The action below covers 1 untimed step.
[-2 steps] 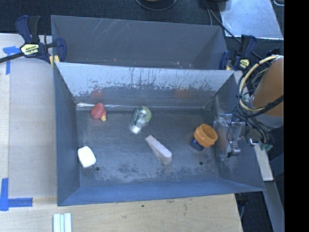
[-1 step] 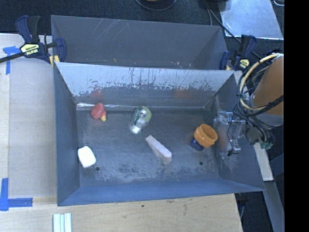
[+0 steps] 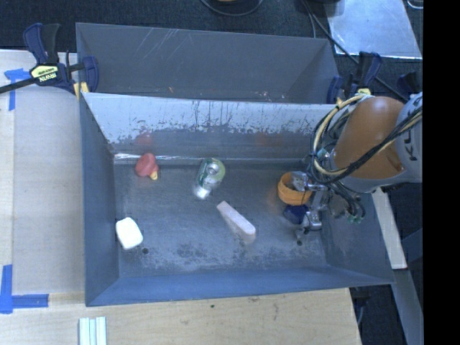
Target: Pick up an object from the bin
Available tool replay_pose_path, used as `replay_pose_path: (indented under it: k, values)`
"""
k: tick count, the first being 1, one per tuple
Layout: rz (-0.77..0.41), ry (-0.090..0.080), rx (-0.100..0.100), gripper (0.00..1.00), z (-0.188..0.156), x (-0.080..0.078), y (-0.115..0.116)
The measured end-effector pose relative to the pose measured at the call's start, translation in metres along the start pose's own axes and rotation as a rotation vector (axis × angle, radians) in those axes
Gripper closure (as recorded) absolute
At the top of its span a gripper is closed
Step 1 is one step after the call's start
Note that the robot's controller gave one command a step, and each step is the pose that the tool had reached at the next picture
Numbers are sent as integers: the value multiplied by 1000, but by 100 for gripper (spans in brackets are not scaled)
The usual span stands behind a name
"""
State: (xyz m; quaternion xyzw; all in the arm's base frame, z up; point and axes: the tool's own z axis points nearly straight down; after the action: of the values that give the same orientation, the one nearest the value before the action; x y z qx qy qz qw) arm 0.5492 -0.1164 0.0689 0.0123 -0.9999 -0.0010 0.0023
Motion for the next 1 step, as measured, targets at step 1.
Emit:
replay_pose_path:
  k: [1]
  values:
    - [-11,-13,5,100,-6,-28,-8]
